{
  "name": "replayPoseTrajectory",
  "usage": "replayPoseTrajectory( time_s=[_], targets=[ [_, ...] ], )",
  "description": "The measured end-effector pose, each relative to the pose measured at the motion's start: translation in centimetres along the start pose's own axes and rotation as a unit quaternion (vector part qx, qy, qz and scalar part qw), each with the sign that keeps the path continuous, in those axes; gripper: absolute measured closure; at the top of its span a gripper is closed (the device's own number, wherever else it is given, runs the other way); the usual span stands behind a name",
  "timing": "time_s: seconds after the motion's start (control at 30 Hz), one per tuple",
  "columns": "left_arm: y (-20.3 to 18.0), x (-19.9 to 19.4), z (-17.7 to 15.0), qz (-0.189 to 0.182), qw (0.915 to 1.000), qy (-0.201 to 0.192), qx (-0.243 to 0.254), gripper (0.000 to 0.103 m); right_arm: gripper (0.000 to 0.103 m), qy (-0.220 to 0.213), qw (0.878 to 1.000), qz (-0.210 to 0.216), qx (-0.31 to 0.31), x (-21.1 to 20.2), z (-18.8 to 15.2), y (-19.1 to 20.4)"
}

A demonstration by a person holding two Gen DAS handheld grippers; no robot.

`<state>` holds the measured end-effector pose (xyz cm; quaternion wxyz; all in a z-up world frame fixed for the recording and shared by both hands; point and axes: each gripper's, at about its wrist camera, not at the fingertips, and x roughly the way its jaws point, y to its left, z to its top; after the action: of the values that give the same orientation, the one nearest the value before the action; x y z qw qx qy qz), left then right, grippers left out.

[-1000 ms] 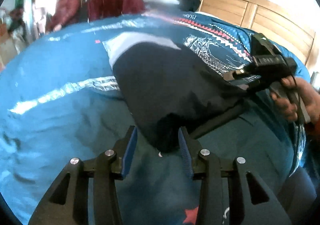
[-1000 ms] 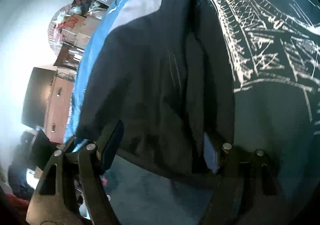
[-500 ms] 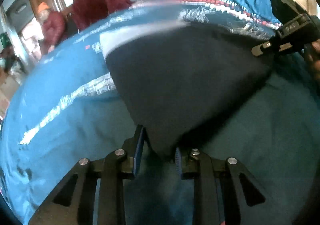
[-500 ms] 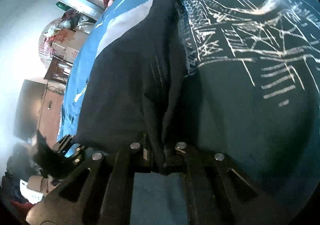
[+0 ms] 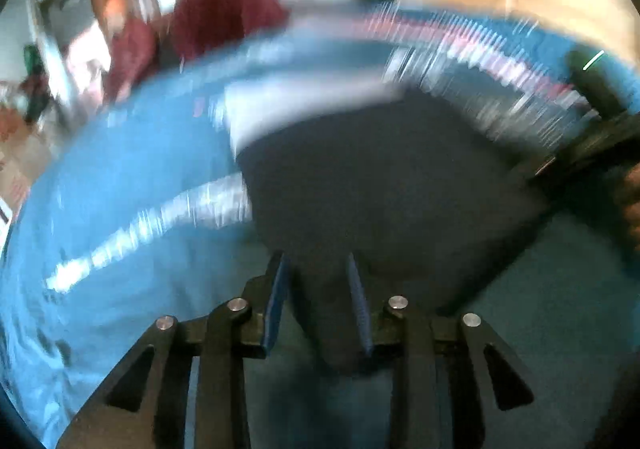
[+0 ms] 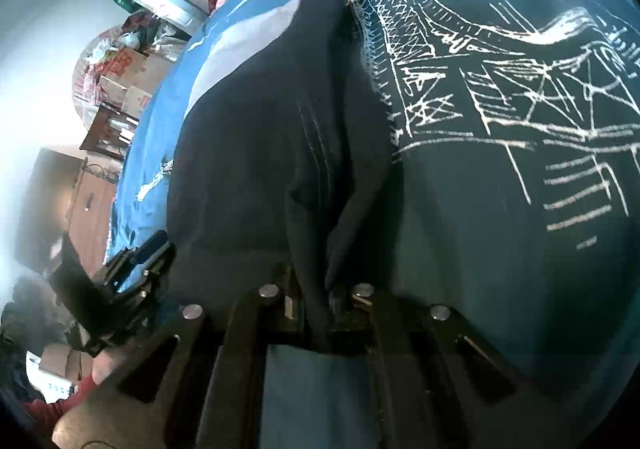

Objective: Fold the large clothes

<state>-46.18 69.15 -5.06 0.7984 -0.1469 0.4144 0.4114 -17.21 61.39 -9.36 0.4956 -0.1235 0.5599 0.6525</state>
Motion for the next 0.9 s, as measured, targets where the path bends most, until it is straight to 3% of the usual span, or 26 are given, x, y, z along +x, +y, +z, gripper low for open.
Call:
replayPoseTrajectory(
  time_s=[0.03, 0.1, 0.17, 0.2, 0.27, 0.3, 0.37, 0.43, 0.5, 0.57, 0.63, 0.67, 0.77, 0.83, 0.9],
  targets=[
    [0.5, -0.1, -0.5, 0.0, 0.9999, -0.009, -0.014, 0.055, 0.097, 0.002, 1.0, -0.004, -0.005, 0.2, 0.2, 0.2],
    [1.2, -0.6, -0.8, -0.001, 0.9995, -0.007, -0.032, 0.054, 0.098, 0.006, 1.0, -0.011, -0.021, 0.5, 0.3, 0.4],
    [2.3, -1.8, -1.0, -0.006, 0.9983, -0.007, -0.058, 0.056, 0.095, 0.012, 1.0, -0.006, -0.024, 0.3, 0.2, 0.1],
    [3.0, -2.8, -0.8, -0.003, 0.9974, -0.016, -0.07, 0.062, 0.093, 0.016, 0.999, -0.01, -0.026, -0.1, 0.1, 0.0],
    [3.8, -4.9, 0.2, 0.008, 0.9953, -0.052, -0.081, 0.063, 0.07, 0.012, 0.997, -0.054, -0.06, -1.9, -0.2, 1.1],
    [4.4, -5.7, 0.9, 0.013, 0.9933, -0.074, -0.088, 0.063, 0.064, 0.003, 0.994, -0.074, -0.078, -3.0, -0.3, 1.6],
    [5.7, -6.0, 3.4, 0.027, 0.9897, -0.111, -0.087, 0.061, 0.057, -0.032, 0.989, -0.092, -0.108, -6.1, -0.1, 2.8],
    [6.3, -4.6, 6.1, 0.032, 0.9891, -0.122, -0.076, 0.058, 0.052, -0.072, 0.986, -0.094, -0.115, -7.8, 1.3, 3.6],
    [6.3, -1.9, 8.6, 0.031, 0.9904, -0.12, -0.062, 0.058, 0.052, -0.101, 0.982, -0.084, -0.137, -6.9, 4.6, 5.3],
    [5.5, 1.9, 11.4, 0.021, 0.9933, -0.107, -0.037, 0.058, 0.058, -0.087, 0.981, -0.072, -0.157, -2.7, 8.7, 6.1],
    [5.2, 4.9, 13.1, 0.031, 0.9949, -0.092, -0.027, 0.058, 0.077, -0.064, 0.984, -0.074, -0.15, 1.3, 11.8, 6.1],
    [5.2, 6.6, 13.8, 0.044, 0.9953, -0.083, -0.023, 0.058, 0.078, -0.051, 0.984, -0.086, -0.145, 3.9, 13.6, 5.6],
    [6.0, 12.2, 14.3, 0.103, 0.994, -0.035, -0.013, 0.052, 0.072, -0.042, 0.981, -0.12, -0.146, 8.3, 15.8, 4.3],
    [7.2, 13.5, 13.7, 0.089, 0.9949, -0.033, -0.035, 0.042, 0.072, -0.033, 0.979, -0.128, -0.152, 9.3, 16.0, 4.1],
    [7.4, 12.4, 13.7, 0.08, 0.9954, -0.032, -0.041, 0.046, 0.072, -0.039, 0.974, -0.15, -0.165, 7.9, 15.2, 5.6]
  ],
)
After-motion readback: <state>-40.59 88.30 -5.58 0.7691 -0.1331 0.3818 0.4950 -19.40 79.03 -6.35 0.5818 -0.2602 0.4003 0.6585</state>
